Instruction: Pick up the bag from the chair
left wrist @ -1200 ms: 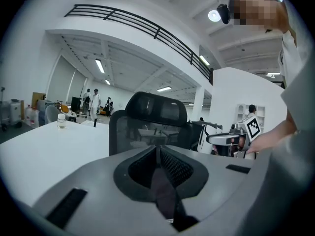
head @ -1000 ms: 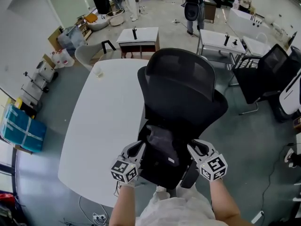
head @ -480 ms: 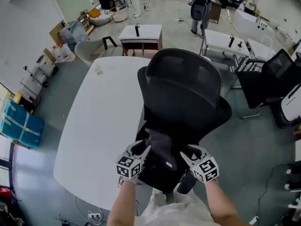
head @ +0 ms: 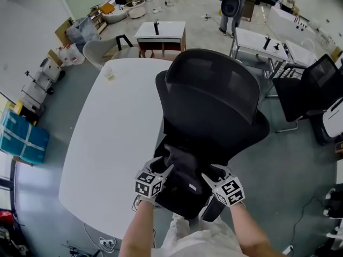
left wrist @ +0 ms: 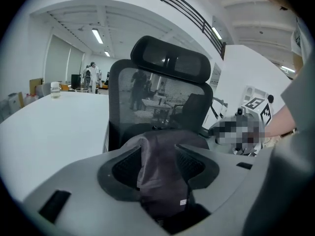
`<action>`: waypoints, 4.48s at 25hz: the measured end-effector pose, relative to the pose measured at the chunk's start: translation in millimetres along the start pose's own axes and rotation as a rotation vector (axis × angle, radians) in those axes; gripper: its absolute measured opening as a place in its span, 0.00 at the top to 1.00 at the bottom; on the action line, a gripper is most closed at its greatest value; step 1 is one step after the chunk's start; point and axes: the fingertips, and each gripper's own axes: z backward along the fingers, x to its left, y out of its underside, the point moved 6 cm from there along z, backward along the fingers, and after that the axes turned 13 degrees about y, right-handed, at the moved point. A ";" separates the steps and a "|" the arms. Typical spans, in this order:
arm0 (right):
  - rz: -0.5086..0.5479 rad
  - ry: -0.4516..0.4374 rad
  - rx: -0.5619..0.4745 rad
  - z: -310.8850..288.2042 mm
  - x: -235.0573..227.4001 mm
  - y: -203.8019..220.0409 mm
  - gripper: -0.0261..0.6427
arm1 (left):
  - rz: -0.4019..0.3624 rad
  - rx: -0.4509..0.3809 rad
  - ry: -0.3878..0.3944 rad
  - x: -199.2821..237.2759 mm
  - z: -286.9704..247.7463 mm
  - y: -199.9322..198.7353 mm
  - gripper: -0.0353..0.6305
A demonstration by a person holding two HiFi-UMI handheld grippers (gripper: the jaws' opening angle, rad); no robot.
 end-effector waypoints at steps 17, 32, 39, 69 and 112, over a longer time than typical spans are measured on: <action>0.023 -0.064 0.084 -46.3 -0.4 10.2 0.65 | 0.033 0.065 0.041 23.0 -34.2 8.9 0.59; -0.036 -0.044 0.095 -46.2 4.0 10.4 0.90 | 0.053 0.096 0.055 16.4 -40.6 13.4 0.83; -0.091 -0.028 0.078 -29.6 5.2 1.1 0.92 | 0.033 0.054 0.022 -1.7 -28.7 -1.5 0.90; -0.167 0.041 -0.268 82.1 -6.0 -128.5 0.93 | -0.096 -0.309 0.003 -95.6 65.8 -136.1 0.91; -0.148 0.009 -0.541 161.2 -14.4 -215.4 0.93 | -0.219 -0.486 0.004 -160.5 122.4 -219.8 0.91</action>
